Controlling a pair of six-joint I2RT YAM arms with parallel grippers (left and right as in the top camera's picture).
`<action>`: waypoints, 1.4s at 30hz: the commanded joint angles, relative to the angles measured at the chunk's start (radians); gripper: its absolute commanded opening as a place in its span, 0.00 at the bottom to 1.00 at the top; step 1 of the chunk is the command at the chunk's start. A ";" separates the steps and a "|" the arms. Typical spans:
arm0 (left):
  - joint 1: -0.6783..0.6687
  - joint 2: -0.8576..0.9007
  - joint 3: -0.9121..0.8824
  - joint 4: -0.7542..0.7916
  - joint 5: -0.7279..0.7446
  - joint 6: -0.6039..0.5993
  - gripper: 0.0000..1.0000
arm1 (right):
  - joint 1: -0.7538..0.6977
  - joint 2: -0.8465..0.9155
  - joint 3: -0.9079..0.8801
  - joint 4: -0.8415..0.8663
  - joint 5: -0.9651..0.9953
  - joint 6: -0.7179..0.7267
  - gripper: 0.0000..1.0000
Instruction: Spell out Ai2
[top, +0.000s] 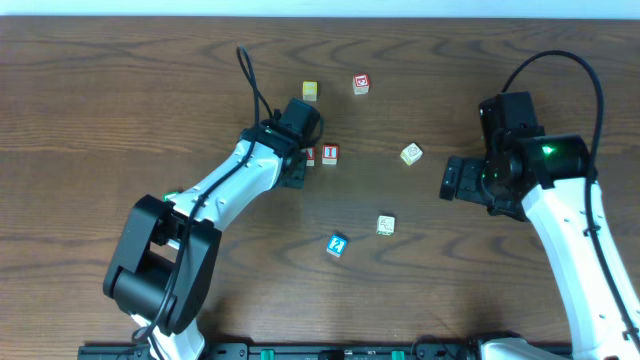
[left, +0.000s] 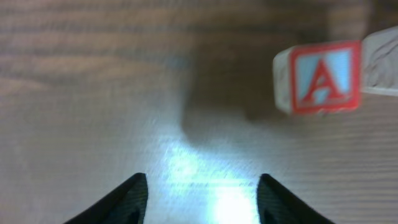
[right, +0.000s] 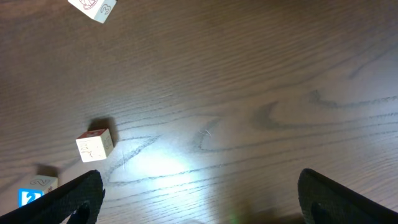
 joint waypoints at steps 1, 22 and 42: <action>0.029 0.011 0.002 0.008 0.047 0.055 0.60 | 0.006 -0.011 0.009 0.000 0.017 0.013 0.99; 0.103 0.107 0.000 0.195 0.151 0.072 0.58 | 0.006 -0.011 0.009 0.003 0.010 0.016 0.99; 0.067 0.108 0.000 0.268 0.212 0.071 0.57 | 0.006 -0.011 0.009 0.002 0.010 0.016 0.99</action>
